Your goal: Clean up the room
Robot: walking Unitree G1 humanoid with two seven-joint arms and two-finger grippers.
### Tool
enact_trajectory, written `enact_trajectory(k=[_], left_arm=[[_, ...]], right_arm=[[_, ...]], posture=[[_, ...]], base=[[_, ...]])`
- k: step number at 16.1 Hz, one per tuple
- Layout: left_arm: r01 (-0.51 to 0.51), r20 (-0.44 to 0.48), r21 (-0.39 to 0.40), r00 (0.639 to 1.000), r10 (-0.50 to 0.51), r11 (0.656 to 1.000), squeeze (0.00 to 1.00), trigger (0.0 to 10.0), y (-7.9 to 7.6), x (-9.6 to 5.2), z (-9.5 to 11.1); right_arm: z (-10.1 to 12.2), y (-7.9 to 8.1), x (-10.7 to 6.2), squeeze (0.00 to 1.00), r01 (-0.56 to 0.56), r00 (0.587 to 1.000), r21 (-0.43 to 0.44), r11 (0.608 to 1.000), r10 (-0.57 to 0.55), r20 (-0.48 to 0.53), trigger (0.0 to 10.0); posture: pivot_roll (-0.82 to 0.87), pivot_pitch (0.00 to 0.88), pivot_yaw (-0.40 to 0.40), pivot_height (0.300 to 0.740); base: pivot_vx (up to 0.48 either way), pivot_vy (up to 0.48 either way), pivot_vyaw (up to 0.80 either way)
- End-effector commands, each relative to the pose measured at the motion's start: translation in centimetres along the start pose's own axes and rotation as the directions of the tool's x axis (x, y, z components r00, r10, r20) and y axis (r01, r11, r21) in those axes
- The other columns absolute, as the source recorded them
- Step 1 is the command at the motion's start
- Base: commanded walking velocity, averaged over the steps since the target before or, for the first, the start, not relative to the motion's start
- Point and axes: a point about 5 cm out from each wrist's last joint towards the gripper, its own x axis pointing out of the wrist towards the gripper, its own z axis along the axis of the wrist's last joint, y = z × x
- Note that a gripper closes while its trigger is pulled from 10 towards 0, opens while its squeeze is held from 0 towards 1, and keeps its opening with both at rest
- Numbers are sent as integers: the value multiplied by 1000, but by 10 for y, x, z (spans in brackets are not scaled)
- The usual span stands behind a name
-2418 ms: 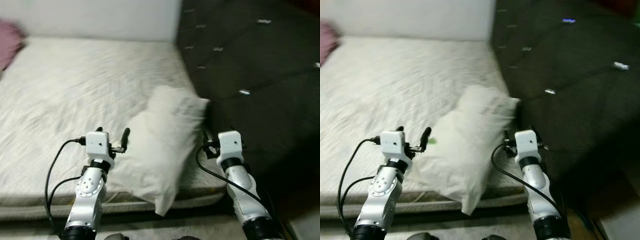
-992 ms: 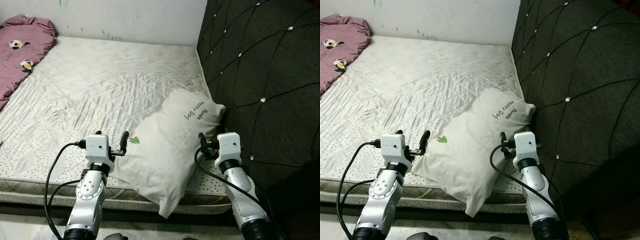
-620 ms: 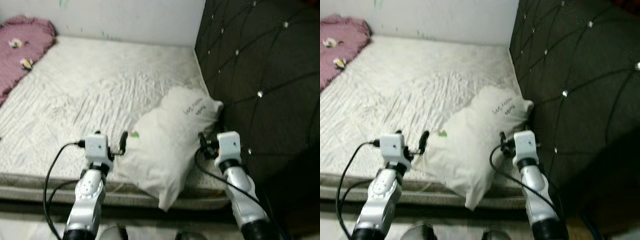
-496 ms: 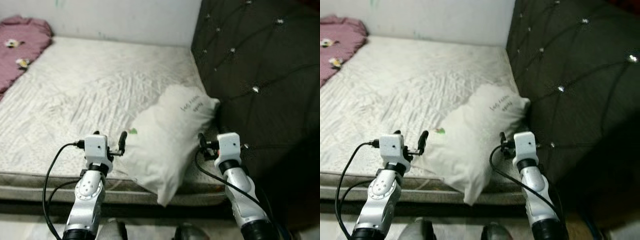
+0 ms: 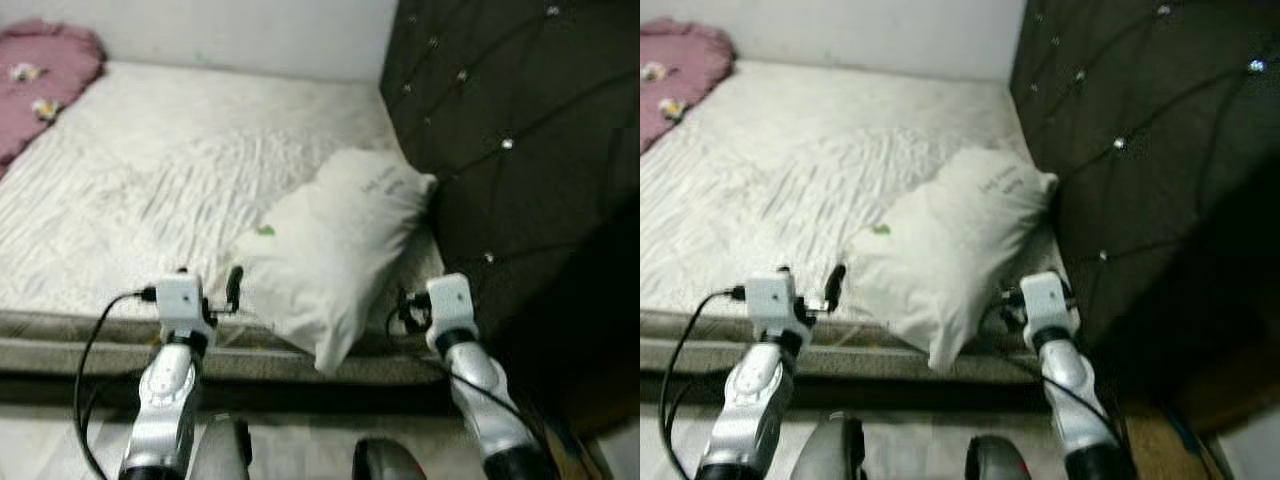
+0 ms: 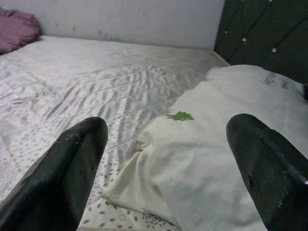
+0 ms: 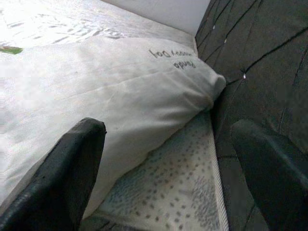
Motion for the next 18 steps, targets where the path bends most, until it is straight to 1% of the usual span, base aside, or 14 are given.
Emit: enact_trajectory(k=[1, 2, 3, 4, 5, 6, 8, 9, 10, 12, 14, 15, 16, 18], left_arm=[[18, 26, -11, 1000, -18, 1000, 0, 10000, -5, 4, 7], [21, 25, -14, 999, -20, 1000, 0, 10000, -6, 3, 7], [22, 26, -15, 999, -22, 1000, 0, 10000, -6, 3, 6], [24, 26, -16, 999, -24, 1000, 0, 10000, -7, 3, 6], [25, 26, -17, 999, -25, 1000, 0, 10000, -7, 3, 6], [27, 25, -18, 999, -26, 999, 0, 10000, -7, 3, 6], [27, 21, -18, 999, -27, 999, 0, 10000, -7, 2, 5], [27, 20, -18, 999, -27, 999, 0, 10000, -7, 2, 5], [27, 19, -17, 999, -27, 999, 0, 10000, -7, 2, 5], [28, 17, -16, 999, -28, 999, 0, 10000, -7, 1, 5], [28, 15, -16, 1000, -27, 999, 0, 10000, -7, 2, 4], [27, 14, -15, 1000, -26, 1000, 0, 10000, -6, 2, 4], [25, 14, -13, 1000, -25, 1000, 0, 10000, -6, 2, 4], [21, 15, -11, 1000, -21, 1000, 0, 10000, -5, 2, 5]], right_arm=[[3, -2, 0, 0, 1, 1000, -13, 1000, -1, 3, 10000], [5, 0, 1, 0, 3, 1000, -52, 999, -2, 14, 10000], [7, 3, 2, 0, -14, 999, -51, 999, 16, 33, 10000], [10, 6, 3, 0, -26, 999, 23, 999, 25, 34, 10000], [12, 4, 4, 0, 9, 999, 45, 999, -10, 37, 10000], [14, 3, 5, 0, 6, 998, 22, 1000, -7, 60, 10000], [13, 7, 4, 0, -52, 998, 27, 998, 51, 32, 10000], [14, 7, 3, 0, -63, 997, 13, 998, 63, 46, 10000], [14, 6, 1, 0, -60, 996, 22, 998, 59, 60, 10000], [15, 9, 0, 0, -100, 993, 10, 995, 99, 71, 10000], [16, 11, 0, 0, -117, 990, -5, 993, 117, 77, 10000], [16, 12, 0, 0, -125, 989, 1, 992, 124, 76, 10000], [17, 13, 0, 0, -127, 989, -4, 992, 127, 77, 10000], [16, 13, 0, 0, -127, 989, 6, 992, 126, 74, 10000]], posture=[[-55, 0, -63, 660], [-56, 0, -63, 660], [-56, 0, -64, 660], [-57, 0, -64, 660], [-58, 0, -65, 660], [-58, 0, -65, 660], [-57, 0, -66, 660], [-57, 0, -67, 660], [-57, 0, -67, 660], [-54, 0, -69, 660], [-51, 0, -69, 660], [-49, 0, -69, 660], [-47, 0, -69, 660], [-44, 0, -68, 660]], base=[[277, 0, 0], [307, 0, 0], [300, 0, 0], [311, 0, 0], [307, 0, 0], [311, 0, 0], [308, 0, 0], [304, 0, 0], [307, 0, 0], [313, 0, 0], [315, 0, 0], [311, 0, 0], [315, 0, 587], [313, 0, 0]])
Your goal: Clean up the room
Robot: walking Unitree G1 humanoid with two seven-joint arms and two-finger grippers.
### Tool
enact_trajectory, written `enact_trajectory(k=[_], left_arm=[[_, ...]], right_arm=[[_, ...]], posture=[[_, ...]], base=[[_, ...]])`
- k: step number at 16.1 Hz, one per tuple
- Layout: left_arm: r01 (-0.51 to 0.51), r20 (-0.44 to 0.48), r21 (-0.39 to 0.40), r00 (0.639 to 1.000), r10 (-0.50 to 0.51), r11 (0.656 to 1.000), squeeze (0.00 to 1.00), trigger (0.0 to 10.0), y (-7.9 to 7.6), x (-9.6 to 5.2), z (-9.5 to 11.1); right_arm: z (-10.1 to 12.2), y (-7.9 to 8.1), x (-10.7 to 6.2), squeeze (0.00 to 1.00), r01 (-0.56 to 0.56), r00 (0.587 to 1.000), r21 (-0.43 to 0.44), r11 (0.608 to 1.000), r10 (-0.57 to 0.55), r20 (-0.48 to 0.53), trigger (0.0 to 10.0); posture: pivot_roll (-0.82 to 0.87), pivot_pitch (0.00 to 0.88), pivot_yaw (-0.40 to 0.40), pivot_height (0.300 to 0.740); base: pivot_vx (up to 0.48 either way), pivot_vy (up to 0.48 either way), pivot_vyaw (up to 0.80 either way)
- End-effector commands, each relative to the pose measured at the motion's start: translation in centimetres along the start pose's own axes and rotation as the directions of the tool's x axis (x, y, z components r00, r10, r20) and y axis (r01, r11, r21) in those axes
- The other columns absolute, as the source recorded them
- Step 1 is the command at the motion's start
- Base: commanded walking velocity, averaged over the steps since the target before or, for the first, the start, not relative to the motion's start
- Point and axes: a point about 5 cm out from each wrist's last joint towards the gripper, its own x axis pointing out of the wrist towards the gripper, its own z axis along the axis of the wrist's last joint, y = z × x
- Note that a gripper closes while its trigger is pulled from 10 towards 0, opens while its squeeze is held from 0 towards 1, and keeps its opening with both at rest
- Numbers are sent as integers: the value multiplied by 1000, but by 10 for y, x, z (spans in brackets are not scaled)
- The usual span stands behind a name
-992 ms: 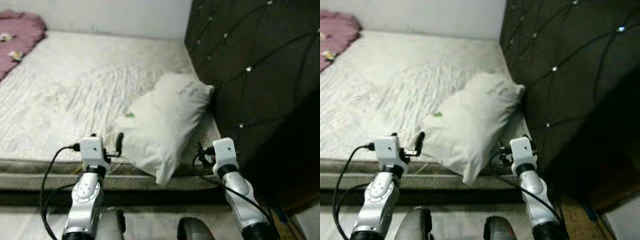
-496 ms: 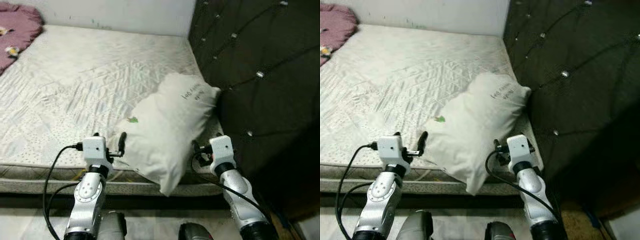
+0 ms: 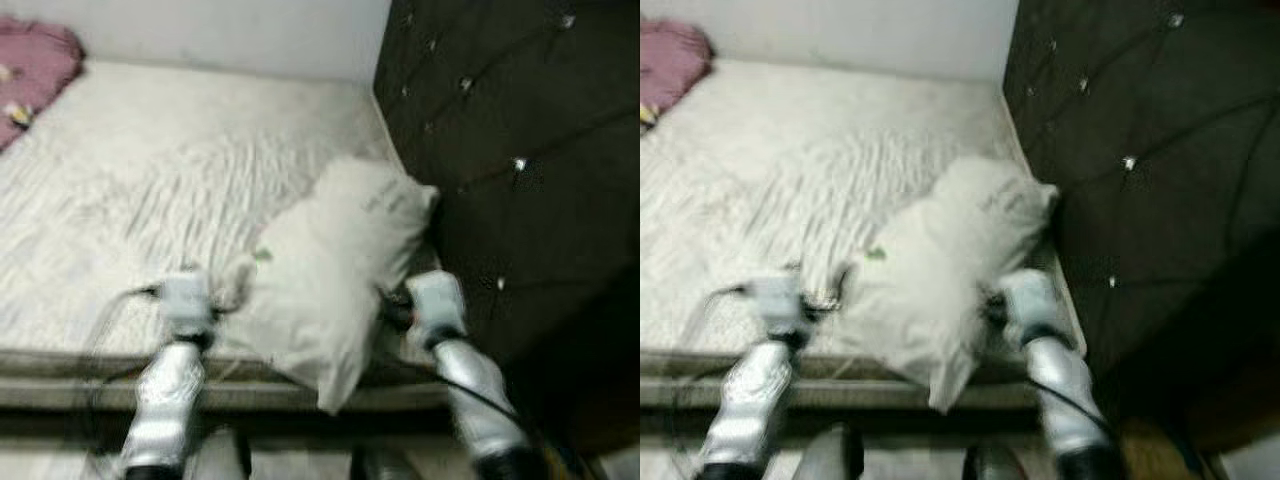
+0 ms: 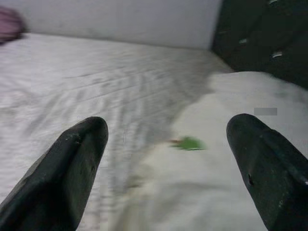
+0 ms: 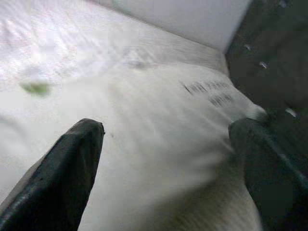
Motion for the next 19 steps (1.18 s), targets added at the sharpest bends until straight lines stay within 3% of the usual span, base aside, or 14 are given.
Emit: enact_trajectory(k=[1, 5, 11, 12, 13, 15, 19], left_arm=[[23, 11, -17, 1000, -23, 1000, 0, 10000, -10, 3, 3], [33, 6, -14, 999, -33, 999, 0, 10000, -11, -2, 3], [-45, -11, 33, 999, 46, 998, 0, 10000, 11, -11, 14], [-42, 1, 58, 999, 42, 997, 0, 10000, 14, -10, 18], [-93, 2, 65, 996, 93, 994, 0, 10000, 27, -6, 24], [-98, 3, 79, 995, 98, 992, 0, 10000, 32, -3, 26], [-118, 14, 82, 993, 117, 990, 0, 10000, 32, -1, 30]], right_arm=[[-2, -14, -4, 0, 32, 999, -4, 999, -32, -11, 10000], [-4, -10, -9, 0, 18, 1000, 15, 1000, -18, -16, 10000], [0, -6, -12, 0, -6, 999, 88, 996, 9, -33, 10000], [3, -6, -11, 0, -7, 1000, 103, 995, 10, -26, 10000], [11, -10, -9, 0, -12, 1000, 105, 994, 13, -7, 10000], [13, -17, -6, 0, 10, 1000, 96, 995, -9, -8, 10000], [15, -25, -1, 0, 20, 1000, 81, 997, -19, -15, 10000]], posture=[[-44, 0, -67, 660], [-36, 0, -79, 660], [0, 29, -77, 645], [4, 28, -73, 635], [-1, 31, -69, 615], [-4, 49, -75, 595], [-2, 51, -89, 595]], base=[[315, 0, 0], [313, 0, 0], [98, 0, 0], [0, 0, 0], [0, 0, 0], [0, 0, 0], [0, 0, 0]])
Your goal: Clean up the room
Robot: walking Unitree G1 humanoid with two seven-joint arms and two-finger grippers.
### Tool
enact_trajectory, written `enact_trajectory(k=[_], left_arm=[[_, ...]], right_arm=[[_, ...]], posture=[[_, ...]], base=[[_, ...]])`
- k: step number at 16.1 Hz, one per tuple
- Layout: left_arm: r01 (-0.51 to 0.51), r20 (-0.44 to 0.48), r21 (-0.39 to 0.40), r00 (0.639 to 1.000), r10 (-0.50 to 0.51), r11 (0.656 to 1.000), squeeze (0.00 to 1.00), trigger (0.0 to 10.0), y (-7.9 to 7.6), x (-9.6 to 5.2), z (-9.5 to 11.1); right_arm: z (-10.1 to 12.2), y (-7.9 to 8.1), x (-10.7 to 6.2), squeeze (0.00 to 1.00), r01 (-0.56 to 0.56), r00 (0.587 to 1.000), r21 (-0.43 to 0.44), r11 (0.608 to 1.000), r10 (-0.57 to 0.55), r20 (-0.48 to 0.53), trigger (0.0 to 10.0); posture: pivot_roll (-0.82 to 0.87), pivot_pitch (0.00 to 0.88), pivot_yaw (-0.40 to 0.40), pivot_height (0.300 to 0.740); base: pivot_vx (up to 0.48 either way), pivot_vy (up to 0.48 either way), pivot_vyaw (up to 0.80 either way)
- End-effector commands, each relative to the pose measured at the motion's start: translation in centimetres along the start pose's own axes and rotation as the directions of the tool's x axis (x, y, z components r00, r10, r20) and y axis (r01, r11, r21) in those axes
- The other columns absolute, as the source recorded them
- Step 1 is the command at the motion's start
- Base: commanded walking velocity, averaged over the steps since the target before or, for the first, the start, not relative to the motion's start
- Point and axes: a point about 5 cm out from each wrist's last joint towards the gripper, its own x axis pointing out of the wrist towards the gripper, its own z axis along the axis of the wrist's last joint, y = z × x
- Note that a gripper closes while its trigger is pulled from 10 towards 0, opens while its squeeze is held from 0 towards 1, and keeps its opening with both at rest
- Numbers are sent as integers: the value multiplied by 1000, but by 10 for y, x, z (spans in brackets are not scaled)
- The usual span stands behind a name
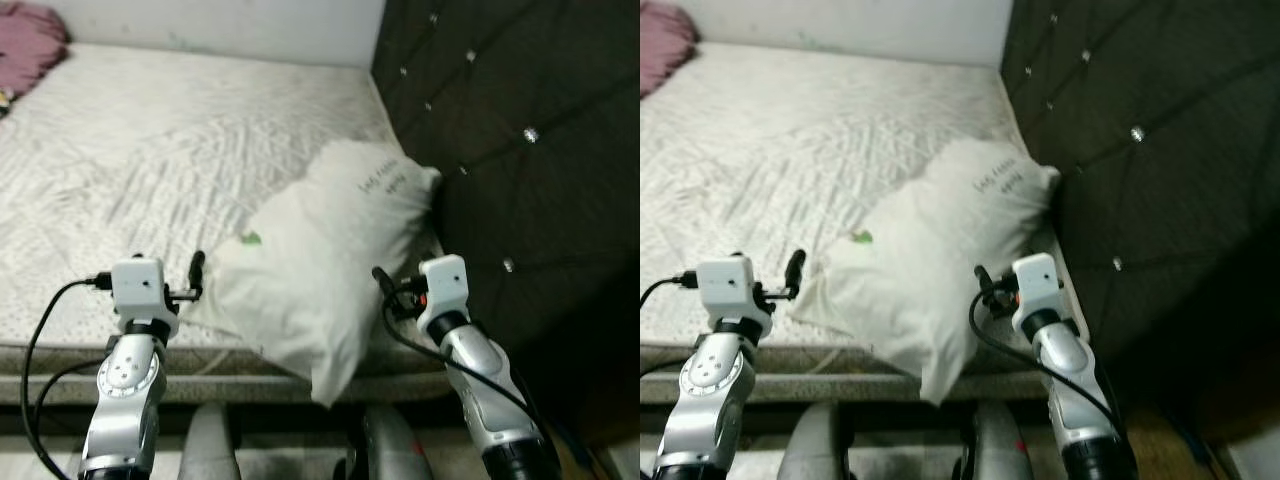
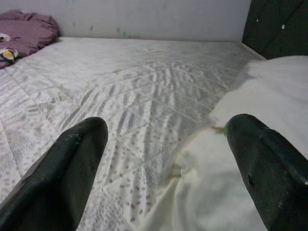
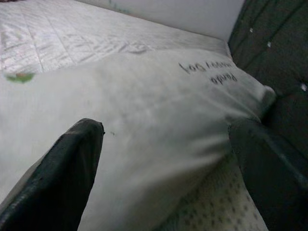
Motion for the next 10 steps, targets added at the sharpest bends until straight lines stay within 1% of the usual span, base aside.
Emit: enact_trajectory(k=[1, 8, 10], left_arm=[[6, 0, 4, 1000, -6, 1000, 0, 10000, -4, 1, 2], [-49, 3, 6, 999, 49, 999, 0, 10000, -3, -6, 3], [-50, 3, 11, 999, 50, 999, 0, 10000, -3, -5, 5]], right_arm=[[-1, -7, 0, 0, 20, 1000, -1, 1000, -20, -18, 10000], [-3, -2, 3, 0, -62, 997, -20, 998, 61, -56, 10000], [-4, 7, 4, 0, -144, 987, -18, 989, 142, -73, 10000]], posture=[[2, 53, -94, 595], [6, 79, -116, 595], [6, 85, -115, 595]], base=[[0, 0, 0], [0, 0, 0], [0, 0, 0]])
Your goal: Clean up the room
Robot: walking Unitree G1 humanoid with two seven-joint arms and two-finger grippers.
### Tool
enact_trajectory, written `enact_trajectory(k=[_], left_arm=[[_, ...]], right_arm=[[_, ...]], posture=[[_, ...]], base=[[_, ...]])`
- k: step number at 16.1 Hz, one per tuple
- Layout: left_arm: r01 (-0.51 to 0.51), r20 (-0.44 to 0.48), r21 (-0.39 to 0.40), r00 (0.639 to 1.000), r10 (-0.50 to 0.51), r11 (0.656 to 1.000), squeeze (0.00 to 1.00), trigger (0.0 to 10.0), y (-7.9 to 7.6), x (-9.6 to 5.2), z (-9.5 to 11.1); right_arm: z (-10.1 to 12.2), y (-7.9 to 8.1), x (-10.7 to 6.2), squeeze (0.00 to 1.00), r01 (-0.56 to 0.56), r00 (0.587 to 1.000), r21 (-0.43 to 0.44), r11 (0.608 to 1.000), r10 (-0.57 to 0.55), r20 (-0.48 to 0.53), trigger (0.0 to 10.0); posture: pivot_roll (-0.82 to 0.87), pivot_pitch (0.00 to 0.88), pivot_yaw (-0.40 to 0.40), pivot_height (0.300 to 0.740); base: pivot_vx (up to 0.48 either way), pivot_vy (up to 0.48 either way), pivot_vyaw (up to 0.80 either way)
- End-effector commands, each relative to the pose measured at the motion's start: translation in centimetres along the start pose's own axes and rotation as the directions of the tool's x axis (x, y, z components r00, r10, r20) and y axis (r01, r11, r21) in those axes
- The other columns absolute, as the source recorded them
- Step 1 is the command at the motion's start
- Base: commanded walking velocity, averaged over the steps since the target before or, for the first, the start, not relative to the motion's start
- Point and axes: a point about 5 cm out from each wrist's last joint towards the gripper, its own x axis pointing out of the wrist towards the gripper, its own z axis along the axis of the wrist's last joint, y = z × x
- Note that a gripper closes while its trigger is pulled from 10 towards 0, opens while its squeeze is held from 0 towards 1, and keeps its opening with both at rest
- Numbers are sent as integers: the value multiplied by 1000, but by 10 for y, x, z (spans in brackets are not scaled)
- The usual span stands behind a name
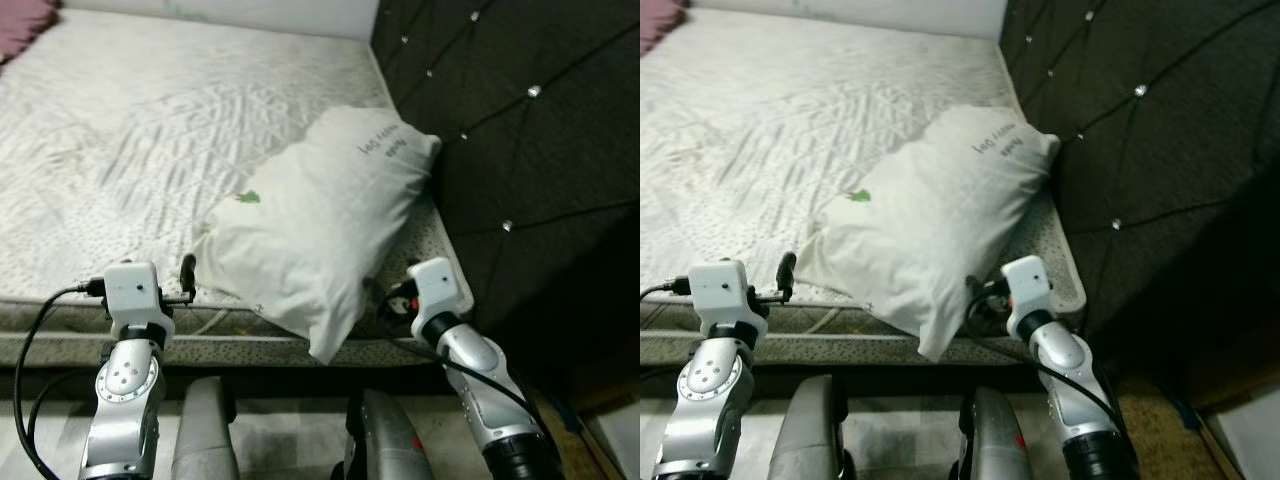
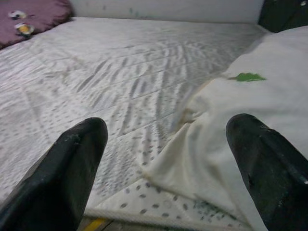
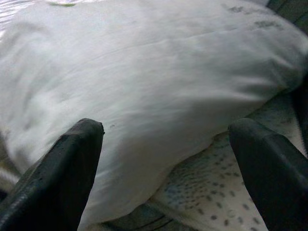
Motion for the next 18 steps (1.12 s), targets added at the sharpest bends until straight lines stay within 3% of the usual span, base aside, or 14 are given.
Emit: enact_trajectory(k=[1, 5, 8, 13, 18], left_arm=[[6, 6, 7, 1000, -6, 1000, 0, 10000, -4, 1, 4], [-51, -55, 68, 997, 55, 996, 0, 10000, 8, 0, -3], [-75, -67, 68, 995, 79, 995, 0, 10000, 14, -2, -4], [-69, -77, 61, 994, 74, 996, 0, 10000, 12, -7, -4], [-42, -66, 29, 997, 44, 999, 0, 10000, 12, -14, 1]], right_arm=[[2, 2, 1, 0, -42, 999, -4, 999, 42, -10, 10000], [-6, 16, 1, 0, -199, 976, 14, 980, 200, -88, 10000], [-6, 24, 1, 0, -272, 958, 4, 962, 271, -92, 10000], [-2, 29, 4, 0, -276, 957, 36, 960, 278, -76, 10000], [0, 30, 11, 0, -250, 965, 44, 967, 253, -70, 10000]], posture=[[6, 88, -115, 595], [13, 103, -118, 595], [20, 107, -122, 595], [36, 120, -119, 551], [53, 130, -120, 551]], base=[[0, 0, 0], [0, 0, 0], [0, 0, 0], [0, 0, 0], [0, 0, 0]])
